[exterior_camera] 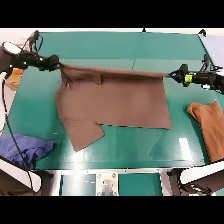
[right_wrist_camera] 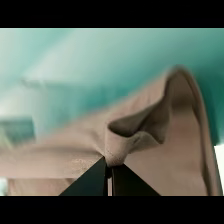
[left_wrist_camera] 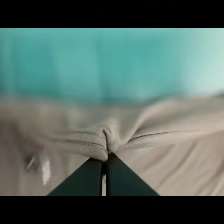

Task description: Fold the shirts.

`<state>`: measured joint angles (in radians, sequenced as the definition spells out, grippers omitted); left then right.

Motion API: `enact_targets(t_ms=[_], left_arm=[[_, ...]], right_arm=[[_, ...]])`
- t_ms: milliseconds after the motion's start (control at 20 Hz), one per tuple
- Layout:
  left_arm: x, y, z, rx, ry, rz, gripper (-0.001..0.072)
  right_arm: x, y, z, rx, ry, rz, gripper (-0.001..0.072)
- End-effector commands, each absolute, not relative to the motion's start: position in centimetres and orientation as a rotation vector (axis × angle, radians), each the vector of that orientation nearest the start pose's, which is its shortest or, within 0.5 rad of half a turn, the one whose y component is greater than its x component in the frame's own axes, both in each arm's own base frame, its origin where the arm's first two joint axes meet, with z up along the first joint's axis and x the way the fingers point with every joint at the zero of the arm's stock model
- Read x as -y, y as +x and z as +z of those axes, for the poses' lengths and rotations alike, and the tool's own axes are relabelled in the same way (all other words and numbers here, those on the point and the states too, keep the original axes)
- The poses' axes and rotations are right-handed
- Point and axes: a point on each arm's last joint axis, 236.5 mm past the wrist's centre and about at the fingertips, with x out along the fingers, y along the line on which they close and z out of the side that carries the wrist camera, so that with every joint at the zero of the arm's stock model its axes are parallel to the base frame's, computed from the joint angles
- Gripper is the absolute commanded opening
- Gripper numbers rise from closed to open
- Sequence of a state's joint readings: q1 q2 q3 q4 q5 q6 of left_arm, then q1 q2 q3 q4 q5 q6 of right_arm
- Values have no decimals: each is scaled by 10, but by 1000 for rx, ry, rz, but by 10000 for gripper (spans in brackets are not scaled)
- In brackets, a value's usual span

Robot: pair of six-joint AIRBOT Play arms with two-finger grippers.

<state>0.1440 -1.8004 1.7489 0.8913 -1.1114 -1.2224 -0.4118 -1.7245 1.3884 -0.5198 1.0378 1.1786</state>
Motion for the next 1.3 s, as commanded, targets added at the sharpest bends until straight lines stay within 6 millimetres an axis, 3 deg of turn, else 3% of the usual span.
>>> enact_targets(t_ms=[0, 250, 450, 500, 550, 600, 700, 850, 1000, 1100, 1250], left_arm=[[34, 513, 0, -1212, -287, -383, 24], [51, 484, -47, -1323, -328, -392, 25], [65, 475, -54, -1356, -336, -417, 25], [67, 468, -52, -1389, -361, -416, 57], [65, 461, -47, -1426, -386, -405, 369], [61, 450, -39, -1474, -428, -395, 531], [51, 421, -23, -1560, -487, -380, 527], [35, 364, -15, -1607, -540, -325, 527], [34, 298, -27, -1539, -591, -233, 529], [43, 255, -45, -1520, -610, -191, 530], [66, 226, -72, -1489, -707, -173, 528]], right_arm=[[34, 478, -32, -1147, 790, 202, 13], [15, 443, -74, -1281, 746, 182, 13], [10, 439, -80, -1300, 717, 182, 16], [9, 438, -74, -1310, 725, 194, 170], [9, 435, -65, -1330, 737, 210, 364], [10, 432, -53, -1348, 739, 241, 375], [21, 420, -28, -1351, 778, 225, 372], [28, 372, -18, -1349, 784, 154, 329], [31, 302, -38, -1365, 899, -3, 264], [25, 259, -56, -1364, 1005, -102, 273], [12, 230, -84, -1334, 1048, -173, 297]])
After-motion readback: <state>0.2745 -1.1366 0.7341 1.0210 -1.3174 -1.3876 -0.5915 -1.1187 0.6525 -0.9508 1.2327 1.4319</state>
